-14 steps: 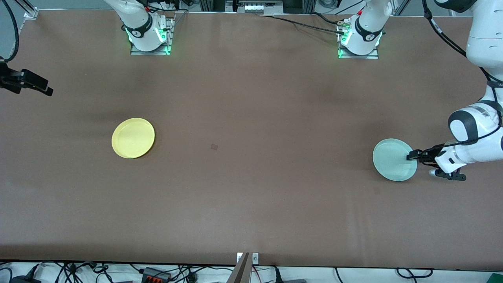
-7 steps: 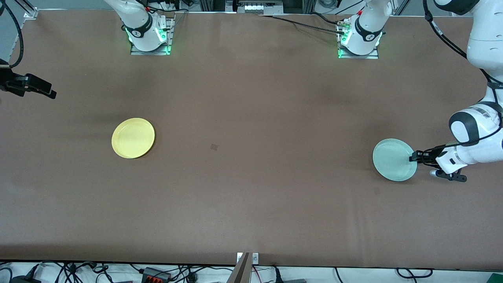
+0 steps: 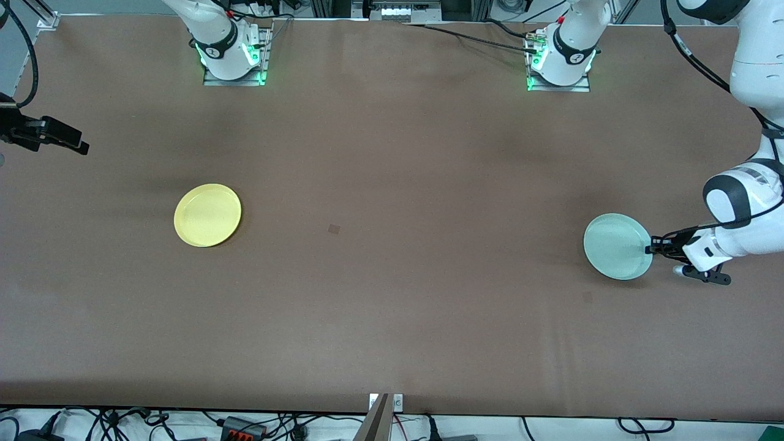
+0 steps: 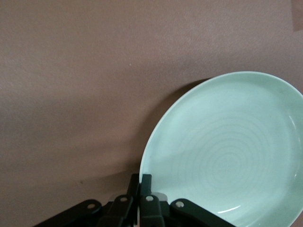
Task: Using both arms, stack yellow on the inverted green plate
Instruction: 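Grasp the green plate with the left gripper while the right gripper reaches the yellow plate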
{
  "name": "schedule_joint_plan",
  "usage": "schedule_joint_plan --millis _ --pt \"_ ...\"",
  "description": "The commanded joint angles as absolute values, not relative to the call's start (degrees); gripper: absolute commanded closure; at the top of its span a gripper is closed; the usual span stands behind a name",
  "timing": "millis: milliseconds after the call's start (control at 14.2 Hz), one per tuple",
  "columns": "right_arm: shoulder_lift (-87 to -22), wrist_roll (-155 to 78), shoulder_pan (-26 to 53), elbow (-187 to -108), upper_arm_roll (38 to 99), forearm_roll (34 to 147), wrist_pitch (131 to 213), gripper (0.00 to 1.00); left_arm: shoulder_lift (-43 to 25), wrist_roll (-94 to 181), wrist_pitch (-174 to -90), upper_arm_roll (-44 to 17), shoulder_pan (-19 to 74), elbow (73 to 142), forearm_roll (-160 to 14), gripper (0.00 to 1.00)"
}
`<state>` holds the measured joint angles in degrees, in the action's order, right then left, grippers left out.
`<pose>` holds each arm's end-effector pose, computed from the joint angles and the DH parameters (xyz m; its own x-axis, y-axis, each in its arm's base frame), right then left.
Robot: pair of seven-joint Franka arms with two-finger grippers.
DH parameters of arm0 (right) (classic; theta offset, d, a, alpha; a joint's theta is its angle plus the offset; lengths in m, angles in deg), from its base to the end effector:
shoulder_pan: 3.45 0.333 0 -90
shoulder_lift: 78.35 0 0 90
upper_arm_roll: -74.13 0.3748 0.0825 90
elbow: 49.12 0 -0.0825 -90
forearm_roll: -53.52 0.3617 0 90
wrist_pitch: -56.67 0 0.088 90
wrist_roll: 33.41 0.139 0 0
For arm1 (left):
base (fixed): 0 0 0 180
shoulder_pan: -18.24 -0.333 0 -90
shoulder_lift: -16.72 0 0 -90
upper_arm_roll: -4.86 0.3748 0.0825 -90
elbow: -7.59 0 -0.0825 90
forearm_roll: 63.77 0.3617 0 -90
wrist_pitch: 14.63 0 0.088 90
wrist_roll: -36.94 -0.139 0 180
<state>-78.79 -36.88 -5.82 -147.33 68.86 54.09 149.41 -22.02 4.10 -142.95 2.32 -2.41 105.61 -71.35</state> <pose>0.5201 -0.0686 0.5951 0.9936 -0.0726 -0.0869 -0.0743 -0.9971 -0.0159 0.6417 0.2058 0.2172 0.9843 -0.1644 -0.0640 -0.1505 -0.9718 0.1816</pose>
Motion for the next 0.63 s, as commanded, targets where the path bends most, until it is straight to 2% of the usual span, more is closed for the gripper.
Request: schedule_joint_plan --millis 0,141,282,564 --pt "-75.73 -37.72 -6.87 -146.85 69.2 54.4 149.74 0.0 -18.71 2.4 -137.18 1.96 -2.41 103.23 -72.21 0.99" --pt "-72.39 -37.72 -7.48 -146.77 69.12 54.4 150.35 0.0 -16.77 3.18 -128.75 1.96 -0.14 100.16 -71.94 0.99" --pt "-68.96 -37.72 -8.19 -146.77 69.12 54.31 152.28 0.0 -15.19 5.89 -123.99 2.31 2.24 97.43 -71.07 0.99" --pt "-60.88 -37.72 -8.19 -146.85 69.2 54.39 154.48 0.0 -10.01 19.23 -118.44 1.7 10.31 96.1 -61.24 0.99"
